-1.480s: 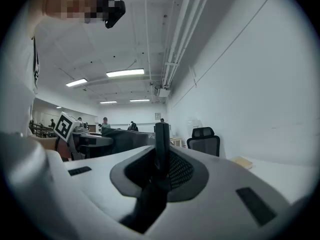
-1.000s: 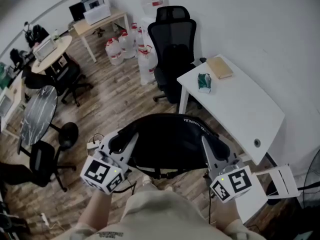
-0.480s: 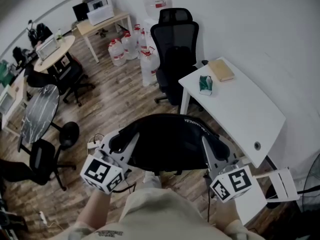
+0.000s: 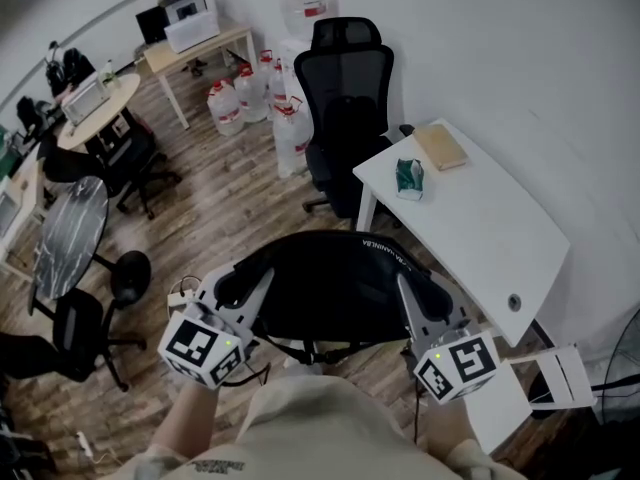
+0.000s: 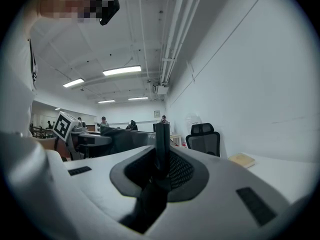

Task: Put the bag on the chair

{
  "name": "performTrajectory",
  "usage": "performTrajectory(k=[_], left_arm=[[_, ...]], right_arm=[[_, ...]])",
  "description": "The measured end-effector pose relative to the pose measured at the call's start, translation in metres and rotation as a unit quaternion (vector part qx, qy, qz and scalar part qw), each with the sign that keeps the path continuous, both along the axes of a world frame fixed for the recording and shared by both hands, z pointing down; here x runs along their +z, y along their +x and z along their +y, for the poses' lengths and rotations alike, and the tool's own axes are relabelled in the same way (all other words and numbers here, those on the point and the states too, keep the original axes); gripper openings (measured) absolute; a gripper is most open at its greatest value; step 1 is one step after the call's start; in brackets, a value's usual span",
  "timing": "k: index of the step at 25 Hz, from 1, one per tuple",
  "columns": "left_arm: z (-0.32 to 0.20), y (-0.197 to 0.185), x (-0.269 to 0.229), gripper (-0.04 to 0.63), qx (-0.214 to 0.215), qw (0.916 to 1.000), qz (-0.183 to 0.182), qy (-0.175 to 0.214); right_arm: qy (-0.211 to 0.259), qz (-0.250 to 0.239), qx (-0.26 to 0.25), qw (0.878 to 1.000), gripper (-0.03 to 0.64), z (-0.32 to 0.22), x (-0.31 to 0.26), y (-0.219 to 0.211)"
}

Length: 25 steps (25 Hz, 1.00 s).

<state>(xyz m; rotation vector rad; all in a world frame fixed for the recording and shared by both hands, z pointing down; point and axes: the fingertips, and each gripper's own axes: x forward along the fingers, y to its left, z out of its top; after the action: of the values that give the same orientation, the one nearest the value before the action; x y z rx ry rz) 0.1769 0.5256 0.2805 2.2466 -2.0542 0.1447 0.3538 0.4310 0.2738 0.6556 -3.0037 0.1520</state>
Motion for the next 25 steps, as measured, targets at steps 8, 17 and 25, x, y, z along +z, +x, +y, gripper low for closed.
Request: performTrajectory(k=[8,17,25], left_arm=[[-0.055,-0.061,0.011,0.074,-0.004,0.9999,0.009,-0.009],[-0.143,-0.153,-0.001,0.074,0.021,0.9998,0.004,-0.005],[-0.225,-0.236,-0.010,0.074,0.036,0.9992,-0.009,0.012]], right_arm=[[-0.009,0.016,0.002,1.000,0.072,-0.054,0.011,-0.062],[-0.008,0.021,0.027,0.999,0.072,-0.134,0.001,-0.150],[0.025,0.033,0.049,0.998,0.074,-0.205,-0.007,-0.232]])
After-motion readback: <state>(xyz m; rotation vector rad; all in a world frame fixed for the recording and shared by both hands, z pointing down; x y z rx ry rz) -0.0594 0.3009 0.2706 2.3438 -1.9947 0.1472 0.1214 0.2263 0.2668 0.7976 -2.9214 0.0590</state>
